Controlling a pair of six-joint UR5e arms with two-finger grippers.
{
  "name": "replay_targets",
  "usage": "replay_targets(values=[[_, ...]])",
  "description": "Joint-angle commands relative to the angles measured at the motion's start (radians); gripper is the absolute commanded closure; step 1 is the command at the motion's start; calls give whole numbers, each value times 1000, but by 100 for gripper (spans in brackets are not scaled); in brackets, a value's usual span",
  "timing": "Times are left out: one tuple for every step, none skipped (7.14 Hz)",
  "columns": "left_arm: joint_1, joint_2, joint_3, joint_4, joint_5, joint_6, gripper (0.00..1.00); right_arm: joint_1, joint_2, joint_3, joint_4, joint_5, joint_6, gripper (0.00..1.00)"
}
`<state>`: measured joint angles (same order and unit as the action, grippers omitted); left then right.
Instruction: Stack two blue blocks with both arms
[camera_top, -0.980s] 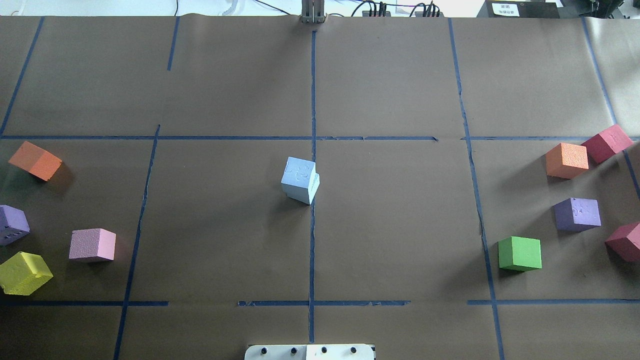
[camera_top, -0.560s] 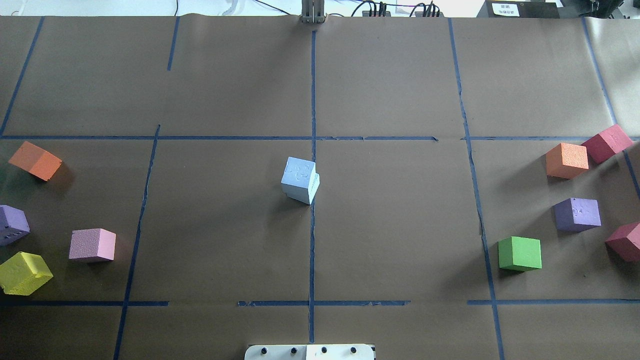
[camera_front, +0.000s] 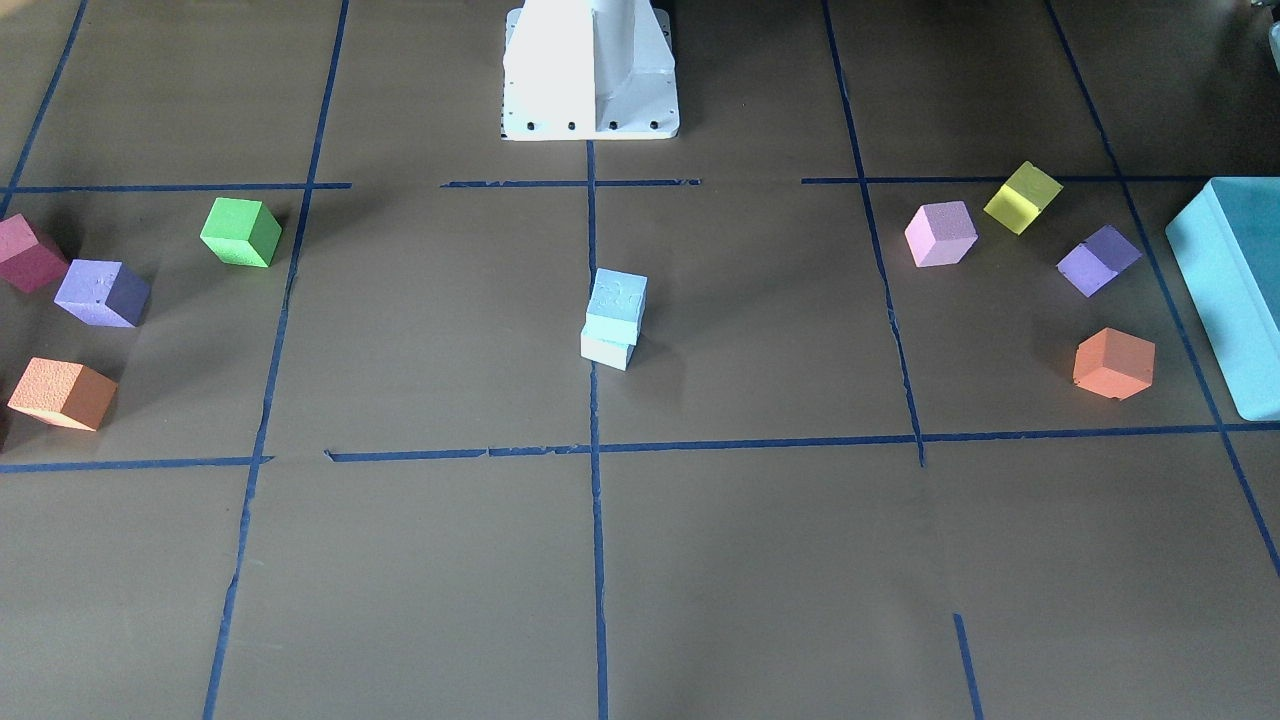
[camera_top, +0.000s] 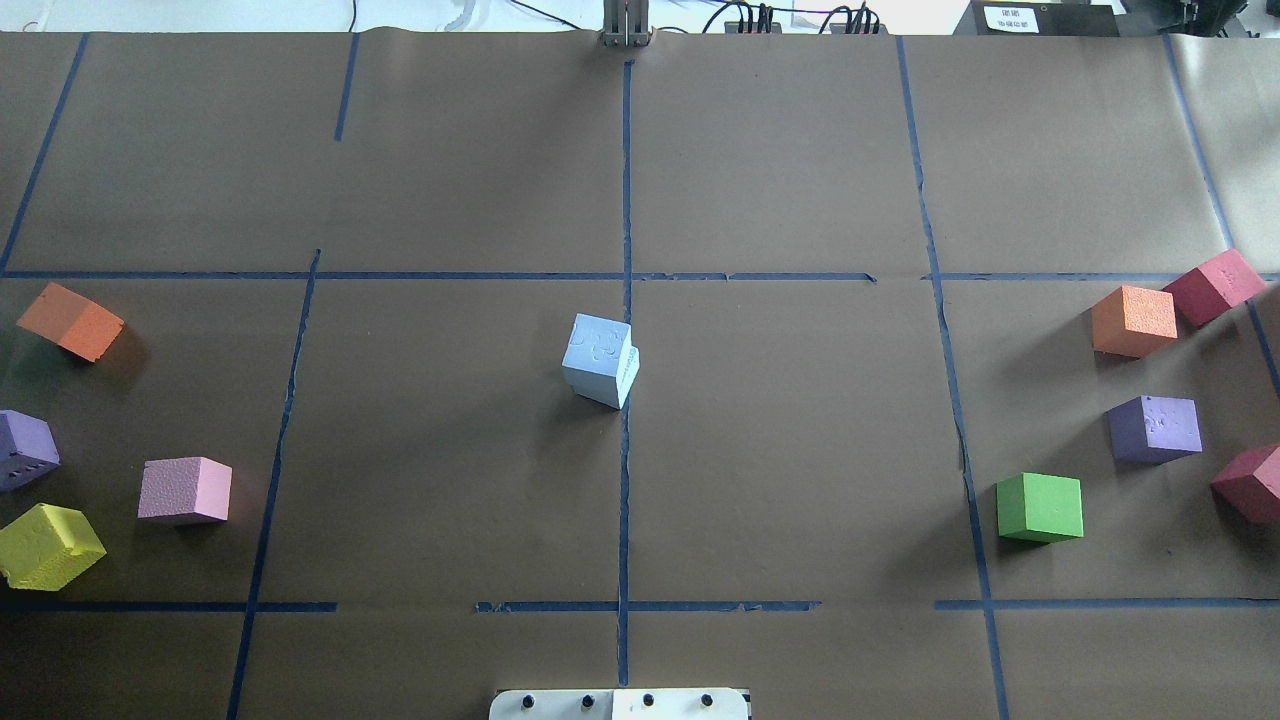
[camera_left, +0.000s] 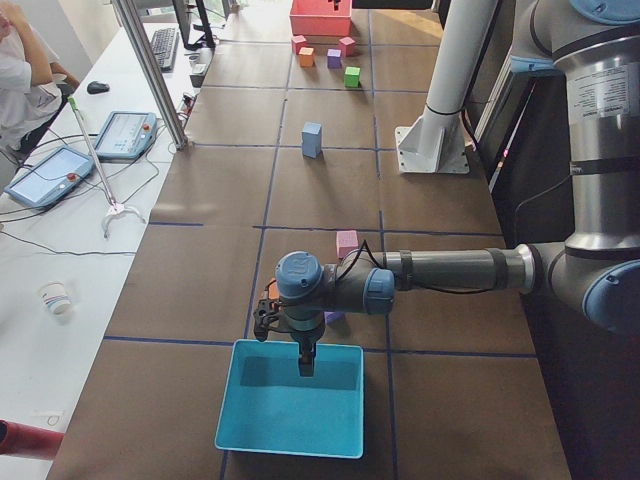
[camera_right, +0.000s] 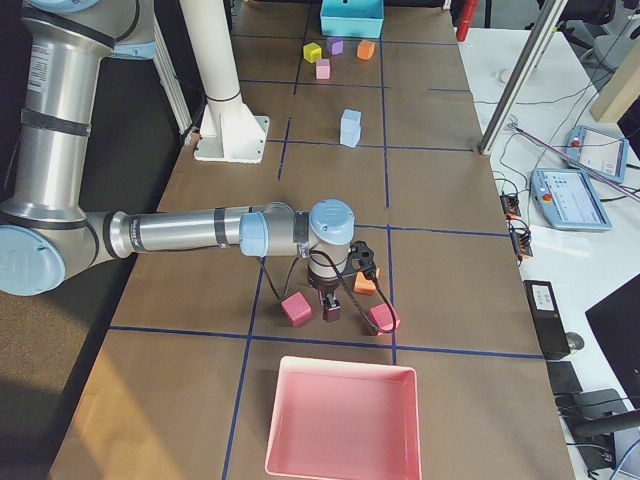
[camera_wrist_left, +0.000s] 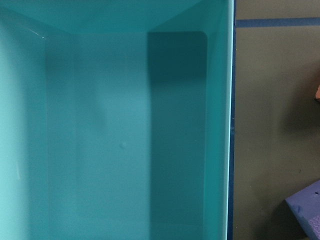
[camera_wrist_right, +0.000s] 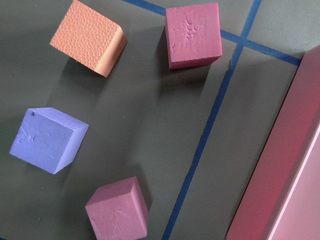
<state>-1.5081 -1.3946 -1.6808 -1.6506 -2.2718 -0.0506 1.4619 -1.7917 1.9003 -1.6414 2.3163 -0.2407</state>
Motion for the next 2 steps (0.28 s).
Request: replay_targets(values=[[0, -1, 0, -2, 0, 2, 0, 0, 0, -1, 0, 0, 0, 0], [0, -1, -2, 0, 0, 0, 0, 0, 0, -3, 0, 0, 0, 0]])
